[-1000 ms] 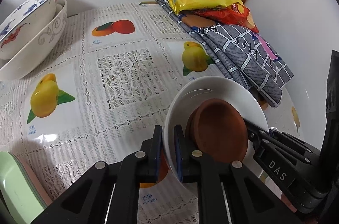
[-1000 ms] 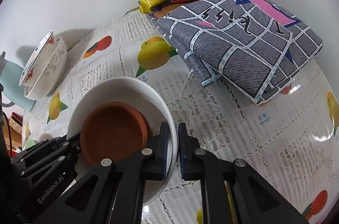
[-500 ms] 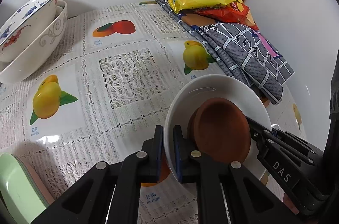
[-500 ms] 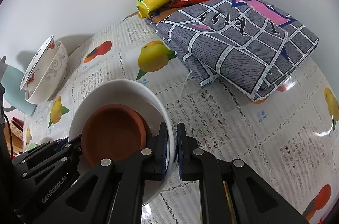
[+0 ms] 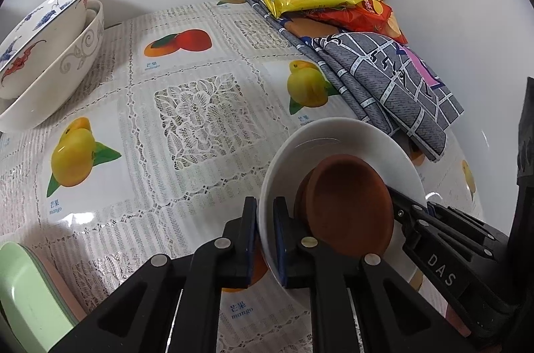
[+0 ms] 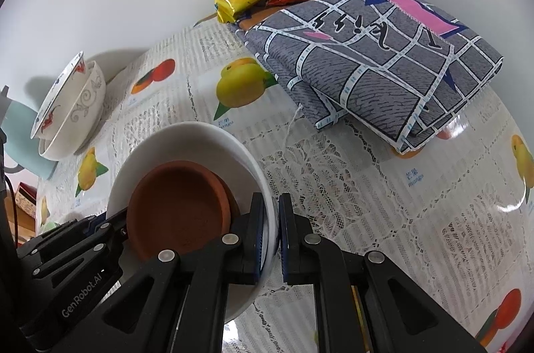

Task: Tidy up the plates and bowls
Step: 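Lift the white bowl with nested brown bowls using the right tool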

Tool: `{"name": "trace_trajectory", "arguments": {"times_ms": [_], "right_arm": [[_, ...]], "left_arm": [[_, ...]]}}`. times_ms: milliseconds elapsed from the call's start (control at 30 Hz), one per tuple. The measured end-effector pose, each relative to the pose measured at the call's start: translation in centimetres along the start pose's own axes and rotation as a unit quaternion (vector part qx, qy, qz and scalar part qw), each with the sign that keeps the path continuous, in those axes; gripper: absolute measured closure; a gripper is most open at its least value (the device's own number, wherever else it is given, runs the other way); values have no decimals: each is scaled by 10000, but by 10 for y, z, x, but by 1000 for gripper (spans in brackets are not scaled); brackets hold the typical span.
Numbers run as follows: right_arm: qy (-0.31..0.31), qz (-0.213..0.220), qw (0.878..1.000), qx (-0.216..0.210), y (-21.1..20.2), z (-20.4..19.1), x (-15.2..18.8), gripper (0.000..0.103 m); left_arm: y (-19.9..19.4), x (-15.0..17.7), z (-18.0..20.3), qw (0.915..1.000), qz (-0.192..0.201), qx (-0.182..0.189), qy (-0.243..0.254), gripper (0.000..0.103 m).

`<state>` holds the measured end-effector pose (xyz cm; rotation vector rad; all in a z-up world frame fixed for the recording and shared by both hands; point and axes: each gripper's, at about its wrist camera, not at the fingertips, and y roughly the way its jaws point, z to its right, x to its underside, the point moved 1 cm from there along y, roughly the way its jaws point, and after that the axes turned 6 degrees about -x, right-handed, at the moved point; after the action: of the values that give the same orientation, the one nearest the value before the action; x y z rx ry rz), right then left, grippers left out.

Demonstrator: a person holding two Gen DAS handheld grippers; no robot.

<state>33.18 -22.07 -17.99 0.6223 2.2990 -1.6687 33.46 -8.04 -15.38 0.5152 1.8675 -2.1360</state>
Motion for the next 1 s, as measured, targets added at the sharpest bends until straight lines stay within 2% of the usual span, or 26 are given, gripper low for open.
{"name": "trace_trajectory", "arguments": {"times_ms": [300,467,700,1000], "right_arm": [[-169,-13,9999,24,2,-2,-2,93],[-136,131,9998,49,-1,-2,1,95],[39,142,9998,-158,-6,3,4,94],[57,284,9995,-157,-28,3,8,94]], "left_arm": [[3,0,1,10000,-62,-41,46,89],[2,3,2,9999,93,-14,41,92],[-3,2,2,9999,106,-57,74,93],[-20,6,12,9993,221,-199,216,93]]}}
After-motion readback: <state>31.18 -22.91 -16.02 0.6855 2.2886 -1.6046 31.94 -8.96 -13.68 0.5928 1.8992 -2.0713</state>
